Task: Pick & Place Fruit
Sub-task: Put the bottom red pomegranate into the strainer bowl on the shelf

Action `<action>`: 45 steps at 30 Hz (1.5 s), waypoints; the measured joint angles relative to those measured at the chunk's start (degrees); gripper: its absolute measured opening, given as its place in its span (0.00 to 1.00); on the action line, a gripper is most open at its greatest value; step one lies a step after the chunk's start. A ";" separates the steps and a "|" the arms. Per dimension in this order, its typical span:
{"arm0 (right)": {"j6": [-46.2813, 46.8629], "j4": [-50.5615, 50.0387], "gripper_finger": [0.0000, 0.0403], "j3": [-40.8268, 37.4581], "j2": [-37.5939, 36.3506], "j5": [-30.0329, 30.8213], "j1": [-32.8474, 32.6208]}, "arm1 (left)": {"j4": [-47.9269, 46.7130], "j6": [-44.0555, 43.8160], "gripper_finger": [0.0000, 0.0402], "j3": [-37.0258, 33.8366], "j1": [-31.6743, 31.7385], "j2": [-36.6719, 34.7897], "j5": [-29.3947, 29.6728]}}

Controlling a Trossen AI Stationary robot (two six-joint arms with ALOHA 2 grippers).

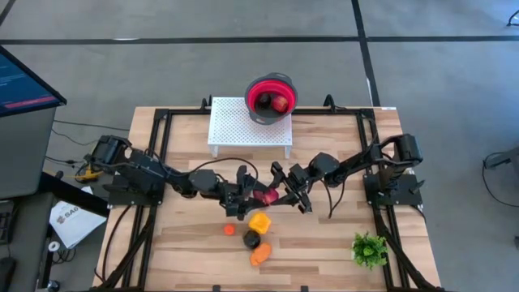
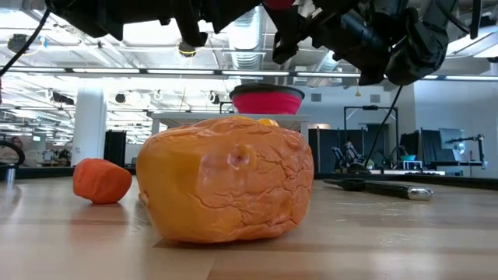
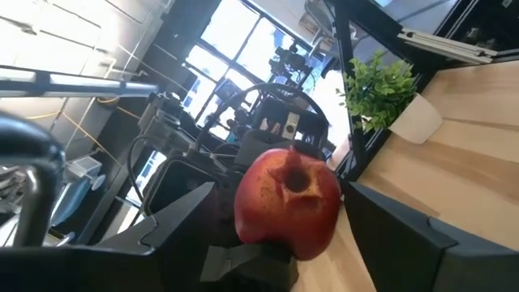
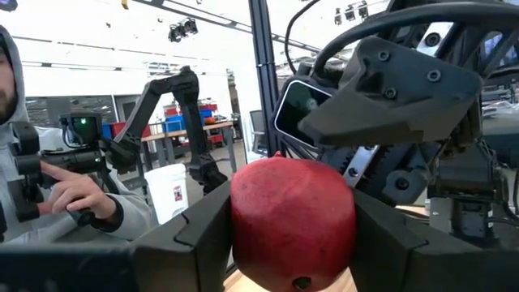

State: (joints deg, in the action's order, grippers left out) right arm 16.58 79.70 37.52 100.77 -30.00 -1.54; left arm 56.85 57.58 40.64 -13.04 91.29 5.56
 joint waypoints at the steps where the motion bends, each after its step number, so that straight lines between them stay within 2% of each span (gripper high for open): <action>1: 0.00 0.00 0.47 0.00 0.00 0.00 0.00 | 0.24 0.00 0.65 0.00 0.00 0.00 0.00; 5: 0.01 0.05 0.47 0.00 0.00 0.00 0.00 | 0.40 -0.58 0.61 0.02 0.54 0.32 -0.04; 10: 0.02 -0.19 0.48 0.00 -0.01 -0.42 0.00 | 1.04 -1.37 0.55 0.63 1.53 2.04 -2.94; 18: 0.04 -1.51 0.47 0.04 0.00 -1.22 -0.07 | 1.52 -1.45 0.52 1.75 0.64 3.98 -2.64; 22: 0.25 -2.38 0.48 0.15 -0.01 -1.04 -0.09 | 1.09 -5.54 0.47 1.68 -0.07 3.69 -2.23; 30: 0.83 -6.79 0.58 0.33 -0.01 0.36 0.99 | -1.15 -17.23 0.40 1.68 -2.06 3.69 9.23; 34: 0.84 -12.17 0.66 0.33 -0.37 0.46 2.83 | -4.97 -22.30 0.41 1.72 -2.75 3.69 14.09; 40: -5.17 -29.03 0.70 0.31 -5.22 0.70 5.26 | -15.60 -32.89 0.41 1.80 -2.43 1.95 17.15; 42: -7.00 -34.69 0.70 0.28 -7.64 1.83 5.51 | -21.77 -36.87 0.42 1.79 -2.32 -0.24 16.70; 45: -10.02 -44.03 0.70 0.26 -12.32 7.21 5.36 | -29.59 -43.27 0.42 1.79 -1.45 -4.09 16.46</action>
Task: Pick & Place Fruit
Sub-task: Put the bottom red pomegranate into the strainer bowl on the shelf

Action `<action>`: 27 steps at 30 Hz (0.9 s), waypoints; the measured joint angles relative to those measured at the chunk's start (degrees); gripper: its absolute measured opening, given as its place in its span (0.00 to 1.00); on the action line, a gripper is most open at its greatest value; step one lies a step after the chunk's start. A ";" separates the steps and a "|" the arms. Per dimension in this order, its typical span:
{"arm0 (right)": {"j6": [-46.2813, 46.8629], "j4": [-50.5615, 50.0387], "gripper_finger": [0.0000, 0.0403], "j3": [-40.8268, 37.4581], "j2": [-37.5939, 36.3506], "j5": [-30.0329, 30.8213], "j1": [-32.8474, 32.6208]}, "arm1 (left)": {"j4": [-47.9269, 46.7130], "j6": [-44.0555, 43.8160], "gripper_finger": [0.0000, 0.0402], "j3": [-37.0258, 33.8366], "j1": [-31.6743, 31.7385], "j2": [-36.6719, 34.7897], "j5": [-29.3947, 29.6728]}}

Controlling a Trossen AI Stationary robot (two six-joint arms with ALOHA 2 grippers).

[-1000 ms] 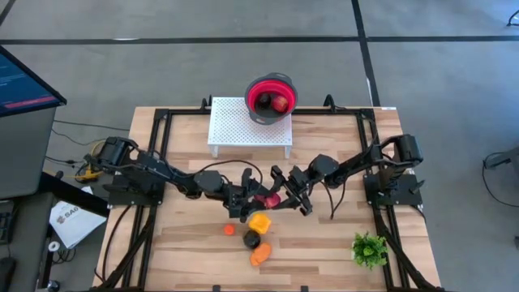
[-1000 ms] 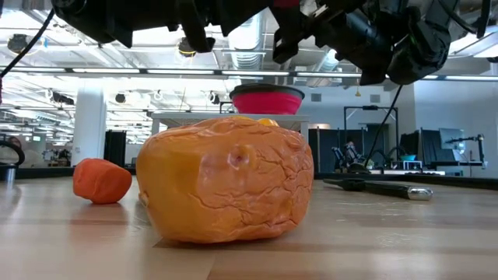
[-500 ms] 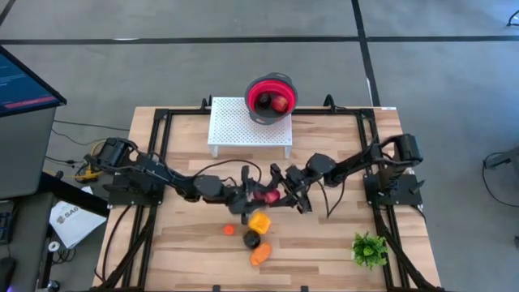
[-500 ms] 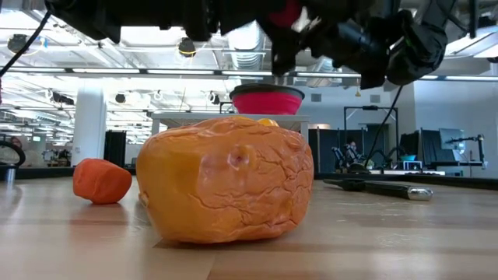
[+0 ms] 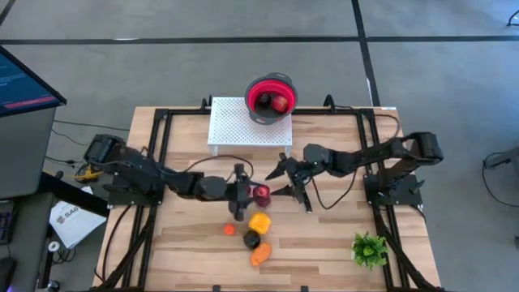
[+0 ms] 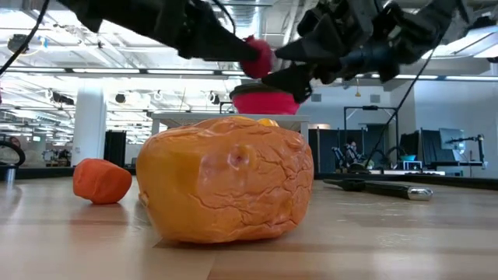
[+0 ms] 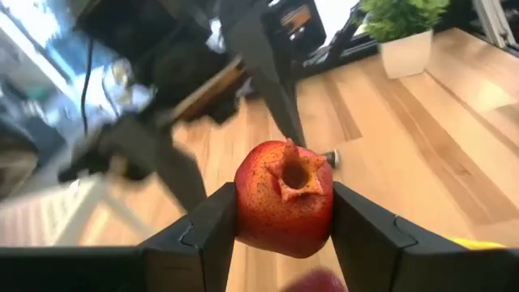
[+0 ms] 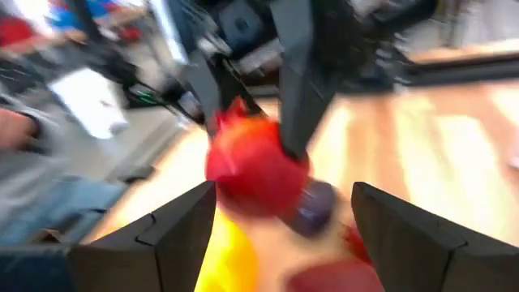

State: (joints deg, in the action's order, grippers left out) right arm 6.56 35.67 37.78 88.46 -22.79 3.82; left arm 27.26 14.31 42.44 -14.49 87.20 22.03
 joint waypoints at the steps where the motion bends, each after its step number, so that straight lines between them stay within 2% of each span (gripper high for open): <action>1: -1.23 -3.43 0.70 0.00 -1.69 2.67 -0.43 | -2.59 -2.27 0.42 0.02 0.36 -1.36 0.00; 4: -5.02 -12.73 0.70 -0.02 -6.66 12.57 -3.12 | -10.08 -9.33 0.42 0.00 1.57 -5.16 -0.13; 7: -9.85 -17.25 0.70 -0.02 -10.56 24.13 -8.31 | -14.48 -15.90 0.42 0.00 3.67 -8.43 -3.72; 10: -19.23 -16.81 0.70 -0.02 -12.01 34.61 -14.88 | -15.67 -22.25 0.42 0.00 6.56 -9.67 -11.19; 13: -30.31 -14.91 0.70 -0.02 -11.65 41.62 -20.78 | -15.47 -27.08 0.42 0.00 9.34 -10.01 -18.35; 16: -33.85 -11.37 0.70 -0.01 -10.10 48.79 -24.29 | -15.71 -28.64 0.42 0.00 10.98 -9.96 -20.51; 18: -32.11 -9.62 0.70 0.47 -8.65 51.29 -24.73 | -15.61 -28.62 0.42 0.00 11.46 -9.97 -20.54; 23: -23.42 -9.25 0.70 5.60 -3.90 51.37 -22.59 | -15.62 -28.55 0.42 -0.02 11.99 -9.95 -20.57; 27: -21.66 -9.95 0.70 10.17 0.69 51.26 -20.16 | -15.61 -28.24 0.42 -0.02 11.99 -9.94 -20.57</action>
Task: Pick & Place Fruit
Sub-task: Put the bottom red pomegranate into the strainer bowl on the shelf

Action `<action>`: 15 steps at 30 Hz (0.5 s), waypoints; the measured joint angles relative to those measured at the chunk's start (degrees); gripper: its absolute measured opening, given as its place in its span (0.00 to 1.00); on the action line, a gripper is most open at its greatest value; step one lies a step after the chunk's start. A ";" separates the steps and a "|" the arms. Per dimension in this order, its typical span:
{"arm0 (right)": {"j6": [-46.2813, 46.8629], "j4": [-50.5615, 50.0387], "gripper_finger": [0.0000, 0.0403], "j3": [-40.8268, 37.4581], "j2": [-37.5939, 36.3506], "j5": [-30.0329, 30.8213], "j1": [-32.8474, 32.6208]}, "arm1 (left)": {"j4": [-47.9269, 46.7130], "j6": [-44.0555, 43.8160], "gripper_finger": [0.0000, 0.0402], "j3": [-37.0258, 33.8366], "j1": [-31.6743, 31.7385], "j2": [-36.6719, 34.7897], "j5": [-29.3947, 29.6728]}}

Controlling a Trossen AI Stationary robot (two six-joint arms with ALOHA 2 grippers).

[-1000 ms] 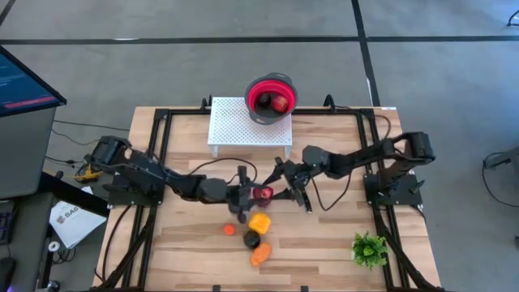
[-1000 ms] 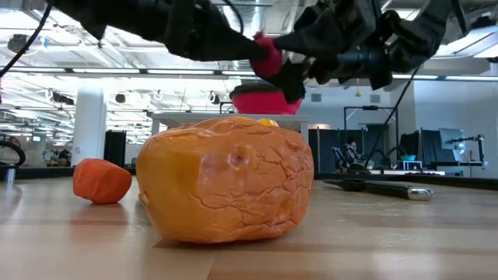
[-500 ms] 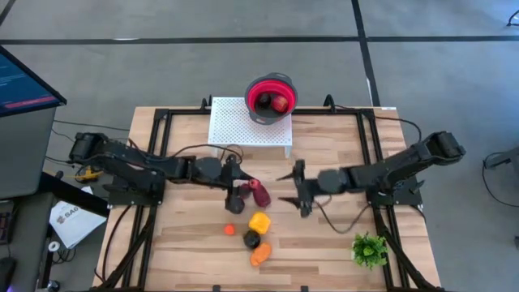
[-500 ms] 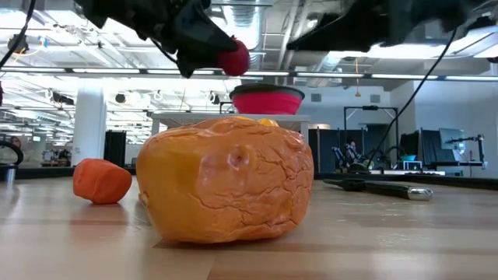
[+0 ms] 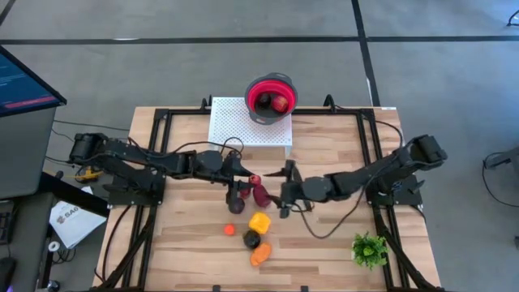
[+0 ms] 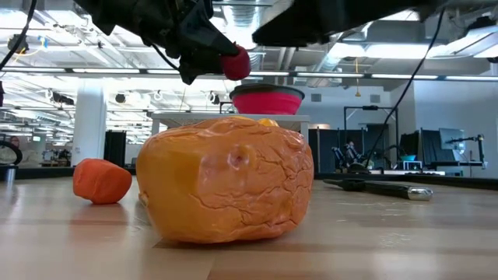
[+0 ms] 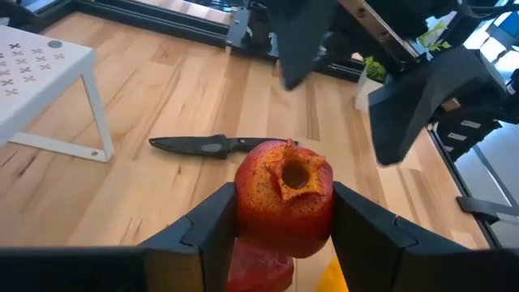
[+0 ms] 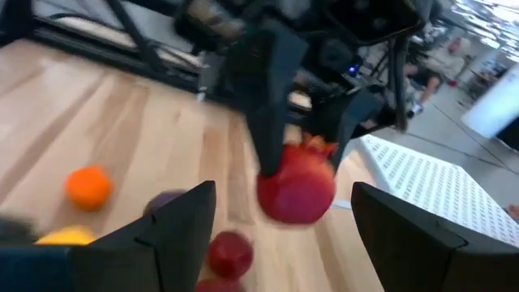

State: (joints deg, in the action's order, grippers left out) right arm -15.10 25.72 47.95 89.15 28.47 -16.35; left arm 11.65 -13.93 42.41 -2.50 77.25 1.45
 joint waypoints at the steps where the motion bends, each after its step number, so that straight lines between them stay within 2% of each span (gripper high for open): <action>1: 0.02 -0.28 0.70 0.96 0.77 -0.01 0.55 | 0.01 0.01 0.42 0.00 0.00 0.00 0.00; 9: 0.17 -7.72 0.70 7.25 5.02 -1.29 2.75 | -0.01 0.23 0.42 -0.02 0.00 0.02 -0.02; 15: 0.16 -8.36 0.70 7.60 5.07 -1.57 2.70 | 0.02 1.57 0.42 -0.04 0.00 0.02 0.00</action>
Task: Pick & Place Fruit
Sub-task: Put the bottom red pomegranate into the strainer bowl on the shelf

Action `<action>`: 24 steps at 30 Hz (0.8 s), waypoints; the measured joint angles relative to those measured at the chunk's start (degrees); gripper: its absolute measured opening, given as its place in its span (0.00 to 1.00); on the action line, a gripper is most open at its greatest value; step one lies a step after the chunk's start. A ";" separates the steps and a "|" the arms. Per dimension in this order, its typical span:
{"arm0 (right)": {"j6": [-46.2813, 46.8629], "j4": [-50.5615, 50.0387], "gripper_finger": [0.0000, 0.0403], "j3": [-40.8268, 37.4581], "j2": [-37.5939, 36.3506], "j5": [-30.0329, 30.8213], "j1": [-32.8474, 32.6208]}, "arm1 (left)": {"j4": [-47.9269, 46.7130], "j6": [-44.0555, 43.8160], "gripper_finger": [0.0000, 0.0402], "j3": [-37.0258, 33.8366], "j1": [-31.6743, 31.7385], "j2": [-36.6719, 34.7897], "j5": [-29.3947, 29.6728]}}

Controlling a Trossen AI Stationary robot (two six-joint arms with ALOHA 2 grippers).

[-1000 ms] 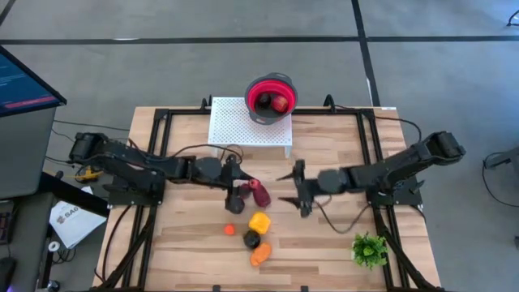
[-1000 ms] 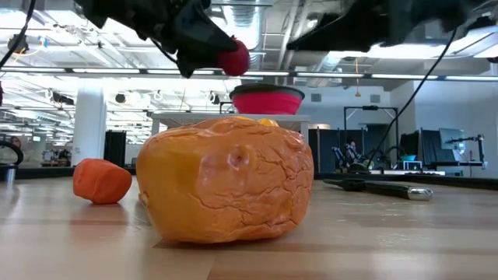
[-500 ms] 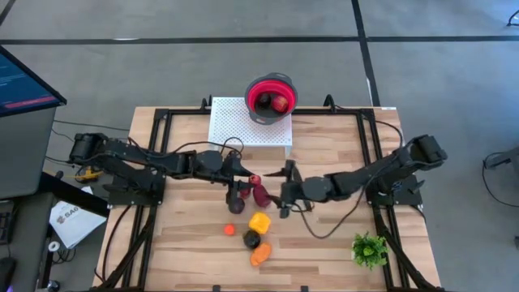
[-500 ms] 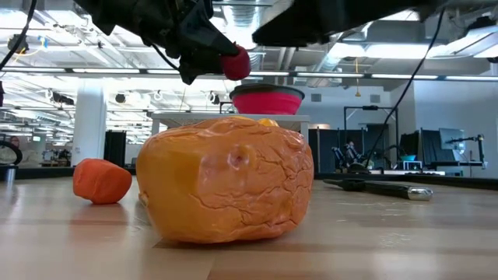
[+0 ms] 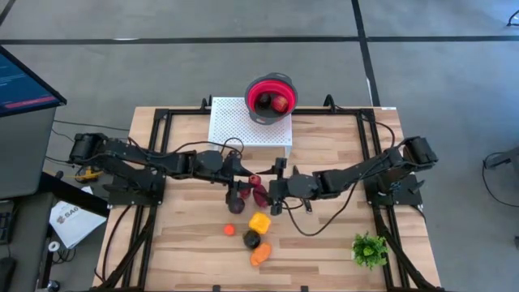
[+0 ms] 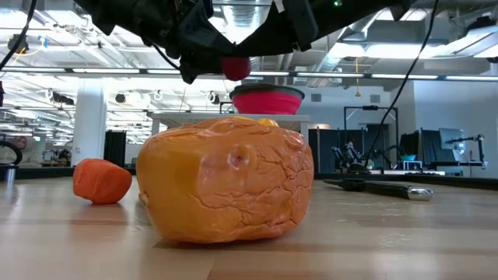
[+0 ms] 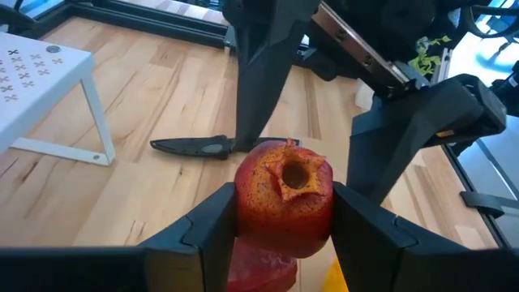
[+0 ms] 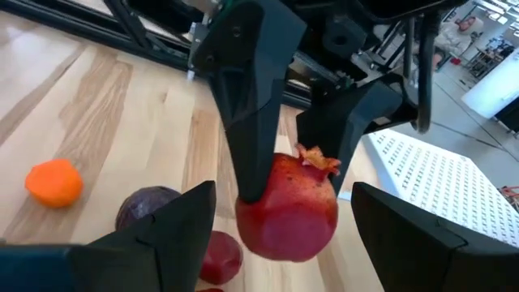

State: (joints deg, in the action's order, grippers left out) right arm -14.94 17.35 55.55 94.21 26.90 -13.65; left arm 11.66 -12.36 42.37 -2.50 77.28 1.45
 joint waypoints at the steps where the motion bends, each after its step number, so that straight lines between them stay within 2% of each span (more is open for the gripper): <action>1: 0.00 -0.03 0.70 -0.02 0.00 0.00 0.00 | 0.04 0.00 0.42 0.00 0.02 0.00 0.00; 19: -1.53 0.06 0.70 -0.04 1.77 0.11 -0.43 | 1.34 -0.09 0.42 -0.04 0.00 0.07 0.15; 24: -1.54 2.00 0.66 -0.04 1.77 0.24 -0.83 | 1.47 -0.09 0.42 -0.04 0.00 0.07 0.13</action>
State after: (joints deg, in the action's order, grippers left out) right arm -16.48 19.35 55.51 95.98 27.14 -14.48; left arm 13.14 -12.45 42.33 -2.50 77.34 1.58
